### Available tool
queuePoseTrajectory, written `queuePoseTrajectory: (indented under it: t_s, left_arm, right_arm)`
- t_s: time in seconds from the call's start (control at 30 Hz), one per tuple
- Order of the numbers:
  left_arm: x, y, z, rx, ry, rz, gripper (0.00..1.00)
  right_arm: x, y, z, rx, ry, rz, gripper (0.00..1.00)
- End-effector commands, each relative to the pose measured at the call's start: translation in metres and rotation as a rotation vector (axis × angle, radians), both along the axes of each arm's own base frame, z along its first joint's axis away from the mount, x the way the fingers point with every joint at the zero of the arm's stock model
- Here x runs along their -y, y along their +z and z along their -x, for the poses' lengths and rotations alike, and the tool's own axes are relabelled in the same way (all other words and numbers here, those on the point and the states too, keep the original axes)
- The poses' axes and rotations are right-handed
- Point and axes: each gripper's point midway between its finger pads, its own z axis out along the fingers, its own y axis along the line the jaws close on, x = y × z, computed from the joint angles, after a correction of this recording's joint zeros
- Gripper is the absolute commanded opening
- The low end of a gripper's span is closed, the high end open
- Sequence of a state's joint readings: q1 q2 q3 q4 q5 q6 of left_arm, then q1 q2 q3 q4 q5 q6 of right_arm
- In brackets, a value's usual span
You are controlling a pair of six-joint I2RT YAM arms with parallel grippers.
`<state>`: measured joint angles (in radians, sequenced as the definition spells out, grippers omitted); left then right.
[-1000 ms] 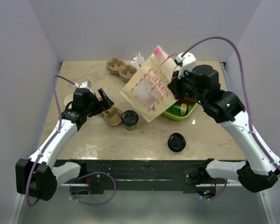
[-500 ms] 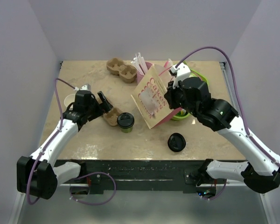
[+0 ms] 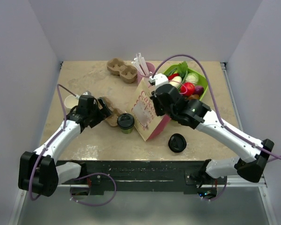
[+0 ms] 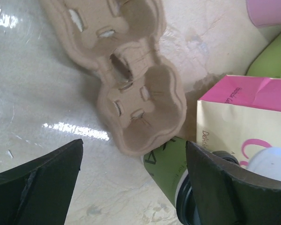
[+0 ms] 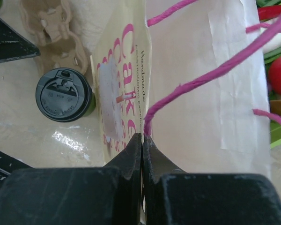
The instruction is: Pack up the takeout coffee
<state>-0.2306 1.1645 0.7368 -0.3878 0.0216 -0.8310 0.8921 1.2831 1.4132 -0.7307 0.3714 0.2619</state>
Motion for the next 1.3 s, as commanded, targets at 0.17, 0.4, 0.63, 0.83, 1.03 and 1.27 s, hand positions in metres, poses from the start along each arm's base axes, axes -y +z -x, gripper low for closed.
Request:
queuePoseTrajectory:
  t_s: [0.17, 0.4, 0.63, 0.83, 1.03, 1.27]
  left_arm:
    - [-0.002, -0.03, 0.008, -0.071, 0.074, 0.027, 0.88]
    - [-0.002, -0.042, -0.001, -0.05, 0.108, 0.028, 0.81]
    - [0.006, -0.058, -0.016, -0.067, 0.074, 0.009, 0.66]
    - [0.011, -0.066, -0.024, -0.104, 0.054, 0.0, 0.34]
    - [-0.003, -0.026, -0.028, -0.036, 0.075, -0.065, 0.1]
    - [-0.022, 0.072, -0.027, 0.139, 0.061, -0.159, 0.0]
  right_arm:
    - [-0.003, 0.019, -0.001, 0.129, -0.276, 0.009, 0.02]
    - [-0.037, 0.016, 0.013, 0.113, -0.204, -0.009, 0.35]
    - [-0.055, 0.055, 0.029, 0.14, -0.035, -0.195, 0.8]
    - [-0.049, 0.077, 0.038, 0.202, 0.049, -0.247, 0.84]
    - [-0.056, 0.095, 0.049, 0.313, 0.241, -0.219, 0.84]
    - [-0.065, 0.121, 0.071, 0.433, 0.492, -0.172, 0.86]
